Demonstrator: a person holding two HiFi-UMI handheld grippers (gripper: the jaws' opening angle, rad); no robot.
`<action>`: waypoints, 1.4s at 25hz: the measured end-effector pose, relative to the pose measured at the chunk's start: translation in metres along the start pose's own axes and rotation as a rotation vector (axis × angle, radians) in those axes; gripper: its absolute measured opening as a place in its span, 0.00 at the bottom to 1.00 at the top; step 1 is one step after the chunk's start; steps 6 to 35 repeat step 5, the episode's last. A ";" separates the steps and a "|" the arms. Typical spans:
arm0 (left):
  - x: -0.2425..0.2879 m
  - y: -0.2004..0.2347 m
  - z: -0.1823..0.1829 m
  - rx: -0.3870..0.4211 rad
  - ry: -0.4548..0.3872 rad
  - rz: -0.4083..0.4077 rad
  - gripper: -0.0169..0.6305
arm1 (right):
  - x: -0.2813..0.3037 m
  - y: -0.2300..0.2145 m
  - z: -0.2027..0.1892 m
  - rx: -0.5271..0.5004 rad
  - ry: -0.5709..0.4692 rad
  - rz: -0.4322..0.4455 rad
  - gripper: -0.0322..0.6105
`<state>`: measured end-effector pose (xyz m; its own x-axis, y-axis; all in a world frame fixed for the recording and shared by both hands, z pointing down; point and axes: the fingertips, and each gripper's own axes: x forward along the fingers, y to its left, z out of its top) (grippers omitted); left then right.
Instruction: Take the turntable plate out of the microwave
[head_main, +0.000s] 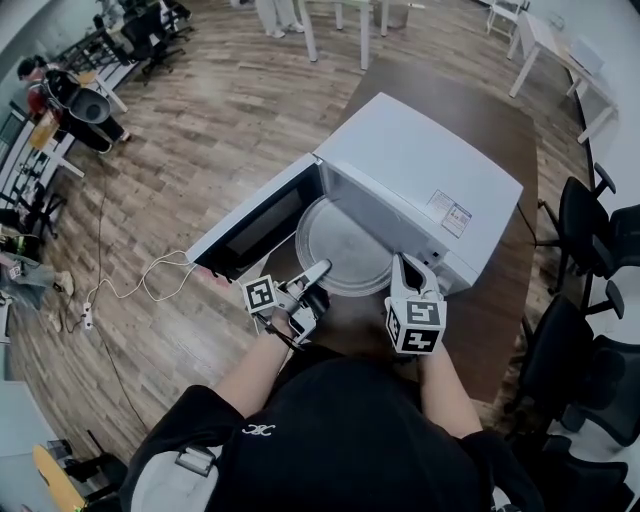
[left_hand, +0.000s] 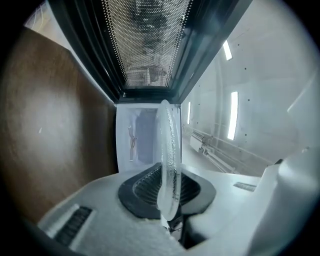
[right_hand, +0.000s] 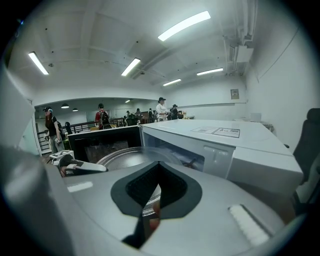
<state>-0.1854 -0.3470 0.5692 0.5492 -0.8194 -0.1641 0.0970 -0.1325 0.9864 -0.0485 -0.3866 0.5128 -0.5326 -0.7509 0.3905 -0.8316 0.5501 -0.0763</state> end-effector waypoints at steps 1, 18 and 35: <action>0.000 0.000 0.000 -0.003 -0.001 -0.003 0.08 | 0.000 0.000 0.000 0.002 0.000 -0.003 0.06; 0.001 0.000 0.002 -0.014 -0.005 -0.006 0.08 | -0.001 -0.003 -0.001 0.006 0.000 -0.012 0.06; 0.001 0.000 0.002 -0.014 -0.005 -0.006 0.08 | -0.001 -0.003 -0.001 0.006 0.000 -0.012 0.06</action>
